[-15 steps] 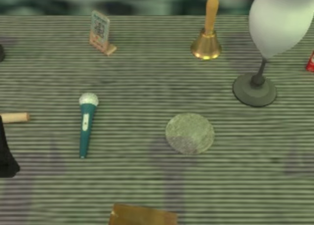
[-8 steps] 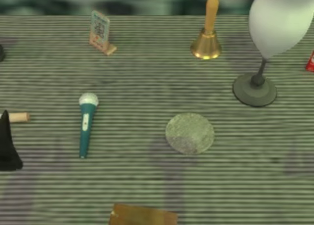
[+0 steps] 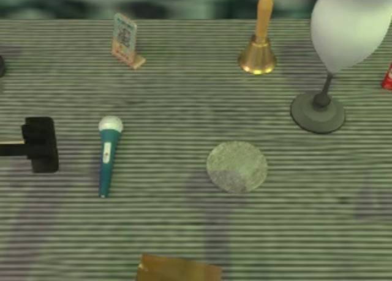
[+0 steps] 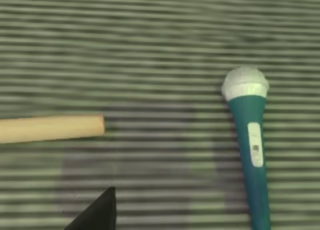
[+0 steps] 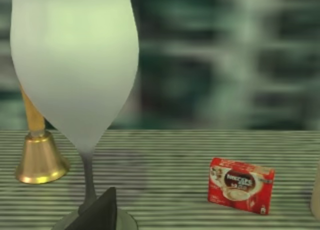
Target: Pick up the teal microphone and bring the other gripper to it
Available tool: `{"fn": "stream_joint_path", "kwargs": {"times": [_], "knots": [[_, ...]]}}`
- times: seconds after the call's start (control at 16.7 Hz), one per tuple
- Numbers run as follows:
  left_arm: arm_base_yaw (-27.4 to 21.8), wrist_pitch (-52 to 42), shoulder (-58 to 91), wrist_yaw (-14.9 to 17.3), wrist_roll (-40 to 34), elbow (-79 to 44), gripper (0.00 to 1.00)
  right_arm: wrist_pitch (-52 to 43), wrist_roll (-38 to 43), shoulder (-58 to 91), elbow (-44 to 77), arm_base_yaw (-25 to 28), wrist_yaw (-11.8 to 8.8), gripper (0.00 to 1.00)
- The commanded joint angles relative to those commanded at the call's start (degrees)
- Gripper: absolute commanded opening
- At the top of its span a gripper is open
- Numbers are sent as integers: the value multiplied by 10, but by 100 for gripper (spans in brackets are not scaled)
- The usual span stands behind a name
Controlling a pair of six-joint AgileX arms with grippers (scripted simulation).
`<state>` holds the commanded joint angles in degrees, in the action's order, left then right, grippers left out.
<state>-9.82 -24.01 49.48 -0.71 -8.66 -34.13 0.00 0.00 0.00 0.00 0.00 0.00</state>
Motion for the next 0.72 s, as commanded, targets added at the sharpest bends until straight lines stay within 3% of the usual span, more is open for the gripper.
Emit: {"fn": "stream_joint_path", "kwargs": {"times": [0.42, 0.72], "knots": [[-66, -169, 386, -9, -63, -242, 100, 0, 0, 0, 0, 0, 0, 100], [-96, -239, 542, -9, -90, -344, 100, 0, 0, 0, 0, 0, 0, 100]]}}
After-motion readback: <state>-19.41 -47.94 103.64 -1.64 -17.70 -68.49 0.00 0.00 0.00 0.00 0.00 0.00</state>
